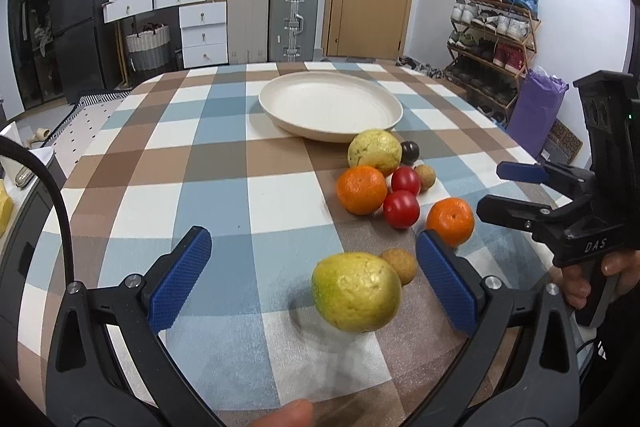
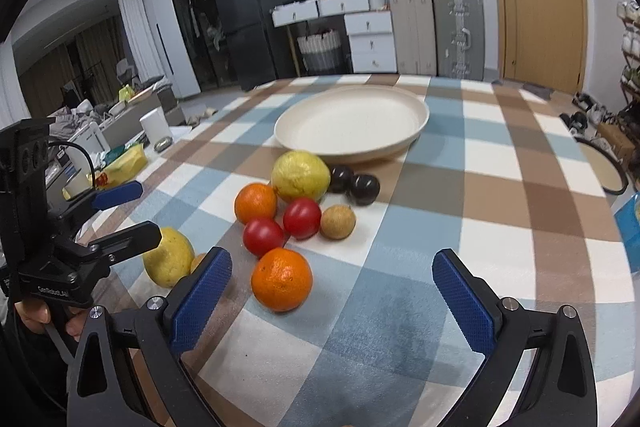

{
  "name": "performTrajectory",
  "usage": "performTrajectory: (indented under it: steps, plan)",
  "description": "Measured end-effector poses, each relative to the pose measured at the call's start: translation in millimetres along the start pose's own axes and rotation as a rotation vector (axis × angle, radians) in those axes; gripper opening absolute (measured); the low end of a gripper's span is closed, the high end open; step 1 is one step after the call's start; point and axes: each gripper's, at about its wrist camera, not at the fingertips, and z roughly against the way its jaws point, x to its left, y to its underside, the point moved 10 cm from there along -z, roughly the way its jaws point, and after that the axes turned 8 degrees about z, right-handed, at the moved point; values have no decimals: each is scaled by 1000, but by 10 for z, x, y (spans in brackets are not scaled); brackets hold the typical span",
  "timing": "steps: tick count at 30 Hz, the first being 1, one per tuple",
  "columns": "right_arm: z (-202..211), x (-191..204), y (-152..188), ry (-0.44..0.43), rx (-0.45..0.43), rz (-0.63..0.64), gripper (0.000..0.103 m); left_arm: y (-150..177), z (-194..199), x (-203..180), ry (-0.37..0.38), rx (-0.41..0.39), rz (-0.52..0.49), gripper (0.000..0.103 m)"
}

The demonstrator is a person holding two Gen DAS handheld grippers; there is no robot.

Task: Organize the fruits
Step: 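Close the left gripper around the large yellow-green guava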

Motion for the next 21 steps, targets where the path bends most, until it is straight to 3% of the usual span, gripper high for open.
performTrajectory:
  steps: [7, 13, 16, 19, 21]
  plan:
    - [-144, 103, 66, -28, 81, 30, 102, 155, -33, -35, 32, 73, -25, 96]
    - [-289, 190, 177, -67, 159, 50, 85, 277, -73, -94, 35, 130, -73, 80]
    - [-321, 248, 202, -93, 176, 57, 84, 307, -100, -131, 62, 153, -78, 69]
    - [-338, 307, 193, -109, 177, 67, 79, 330, -115, -169, 95, 169, -74, 52]
    - [-347, 334, 183, -118, 178, 71, 72, 331, -117, -184, 106, 173, -72, 51]
